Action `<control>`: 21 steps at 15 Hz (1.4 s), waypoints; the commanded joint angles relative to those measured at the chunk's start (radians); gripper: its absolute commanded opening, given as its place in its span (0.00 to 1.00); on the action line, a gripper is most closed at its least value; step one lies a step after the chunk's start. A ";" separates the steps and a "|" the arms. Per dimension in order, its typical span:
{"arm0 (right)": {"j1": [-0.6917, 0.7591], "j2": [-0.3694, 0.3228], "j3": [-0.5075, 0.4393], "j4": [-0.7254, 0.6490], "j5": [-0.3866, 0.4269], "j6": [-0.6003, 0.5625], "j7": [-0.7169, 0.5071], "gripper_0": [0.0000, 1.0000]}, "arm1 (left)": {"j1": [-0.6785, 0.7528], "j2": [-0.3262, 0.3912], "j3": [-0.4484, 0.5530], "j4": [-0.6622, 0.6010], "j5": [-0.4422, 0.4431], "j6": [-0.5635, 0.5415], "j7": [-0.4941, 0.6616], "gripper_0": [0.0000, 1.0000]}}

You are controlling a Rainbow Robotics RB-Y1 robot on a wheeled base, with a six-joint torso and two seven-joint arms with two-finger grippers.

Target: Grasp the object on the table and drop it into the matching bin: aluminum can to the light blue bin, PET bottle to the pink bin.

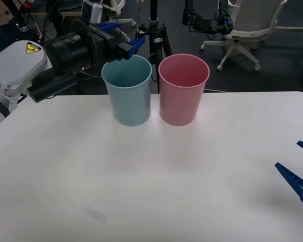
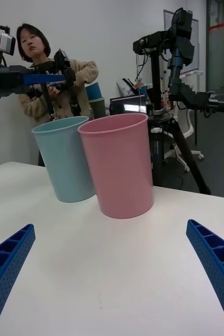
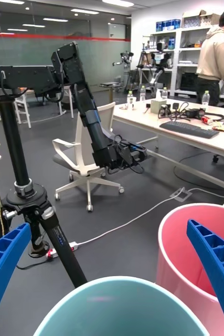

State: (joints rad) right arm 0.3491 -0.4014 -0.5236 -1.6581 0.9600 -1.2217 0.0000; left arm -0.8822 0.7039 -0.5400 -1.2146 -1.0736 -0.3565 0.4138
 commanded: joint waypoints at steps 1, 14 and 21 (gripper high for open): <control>0.000 0.000 0.000 0.000 0.000 0.000 0.000 1.00 | 0.005 0.035 -0.001 -0.016 0.058 -0.065 -0.017 1.00; 0.000 0.000 0.000 0.000 0.000 0.000 0.000 1.00 | 0.328 0.401 0.028 -0.398 0.607 -0.096 -0.454 1.00; 0.000 0.000 0.000 0.000 0.000 0.000 0.000 1.00 | 0.707 0.401 0.382 -0.490 0.524 -0.265 -0.454 1.00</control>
State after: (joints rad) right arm 0.3491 -0.4014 -0.5236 -1.6580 0.9599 -1.2217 0.0000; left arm -0.2150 1.1067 -0.1917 -1.6965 -0.5356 -0.6026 -0.0402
